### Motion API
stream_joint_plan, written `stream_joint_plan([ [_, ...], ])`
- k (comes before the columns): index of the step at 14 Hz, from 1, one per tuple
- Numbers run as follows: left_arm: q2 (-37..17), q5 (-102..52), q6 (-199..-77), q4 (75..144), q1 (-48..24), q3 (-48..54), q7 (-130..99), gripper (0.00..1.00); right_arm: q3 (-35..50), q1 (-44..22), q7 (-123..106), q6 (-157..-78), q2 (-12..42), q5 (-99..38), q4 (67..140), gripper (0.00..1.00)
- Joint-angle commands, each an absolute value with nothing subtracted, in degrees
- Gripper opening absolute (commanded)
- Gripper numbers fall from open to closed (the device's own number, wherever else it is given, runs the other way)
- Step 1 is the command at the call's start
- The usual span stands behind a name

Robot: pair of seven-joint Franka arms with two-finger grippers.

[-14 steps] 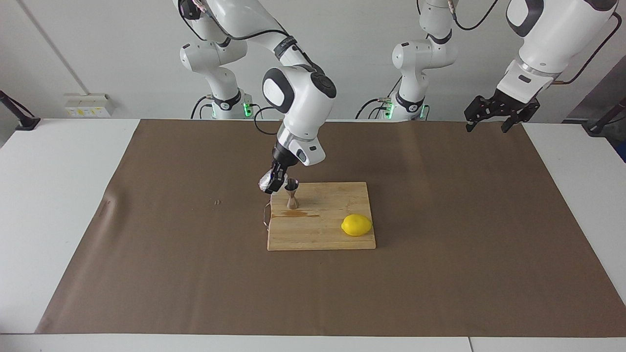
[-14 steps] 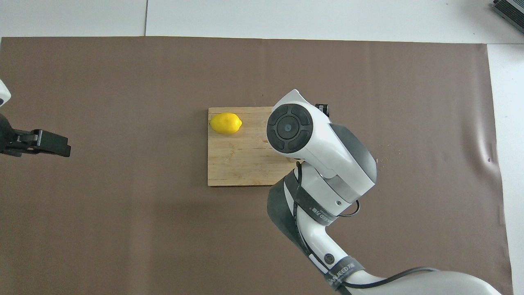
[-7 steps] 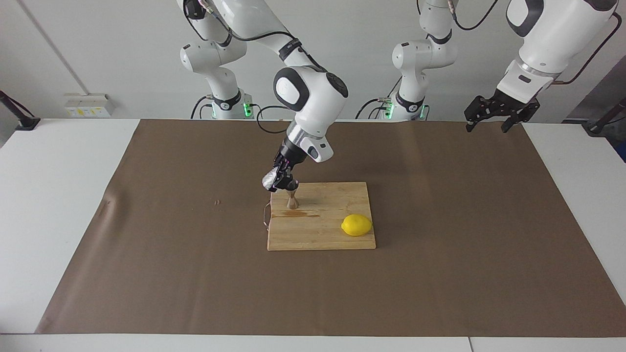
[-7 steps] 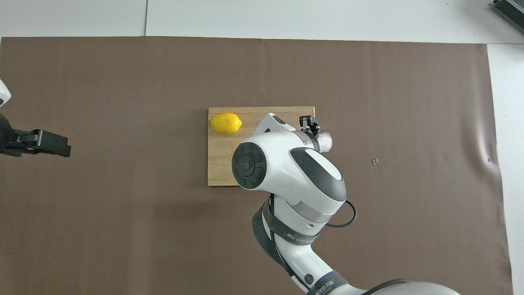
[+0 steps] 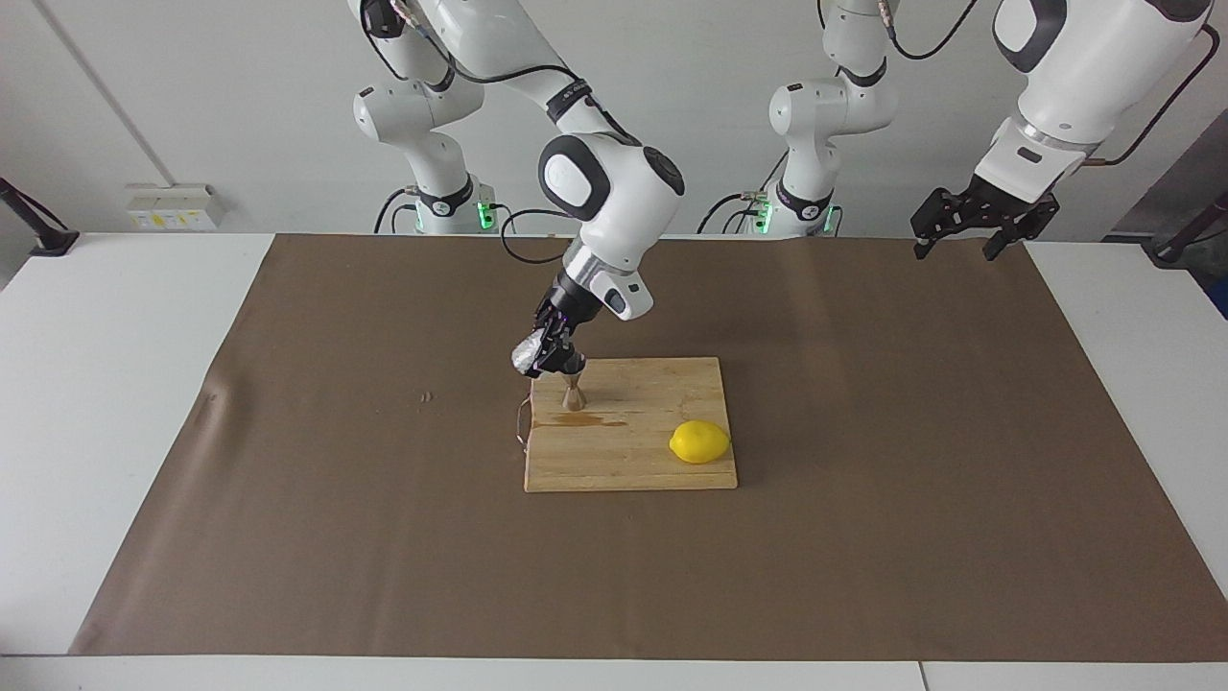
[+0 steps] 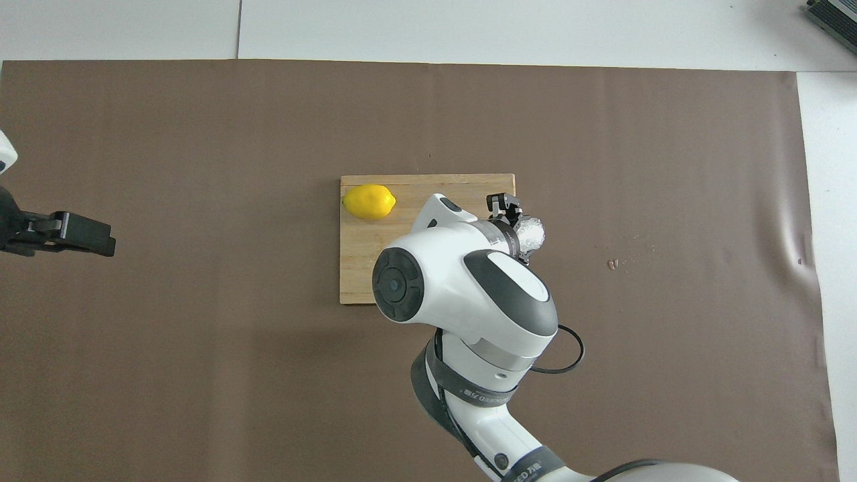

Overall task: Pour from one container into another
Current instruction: 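Tilt the white cup with the right gripper to pour into the metal cup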

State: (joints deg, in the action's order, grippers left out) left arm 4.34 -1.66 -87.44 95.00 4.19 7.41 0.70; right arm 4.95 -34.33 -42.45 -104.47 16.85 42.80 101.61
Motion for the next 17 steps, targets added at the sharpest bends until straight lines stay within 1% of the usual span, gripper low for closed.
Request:
stream_joint_plan([
  [1,5.8,-0.7,-87.0,96.3,5.0,7.9,0.2,1.0,5.1,-34.8,-43.2,-104.1,16.8,45.5,102.2,0.0],
  [10,5.8,-0.6,-87.0,96.3,5.0,7.9,0.2,1.0,5.2,-34.0,-43.6,-103.9,15.7,45.4,101.6,0.0],
  [17,5.8,-0.7,-87.0,96.3,5.0,7.9,0.2,1.0,5.2,-31.0,-47.4,-103.8,13.2,35.7,100.5,0.0],
])
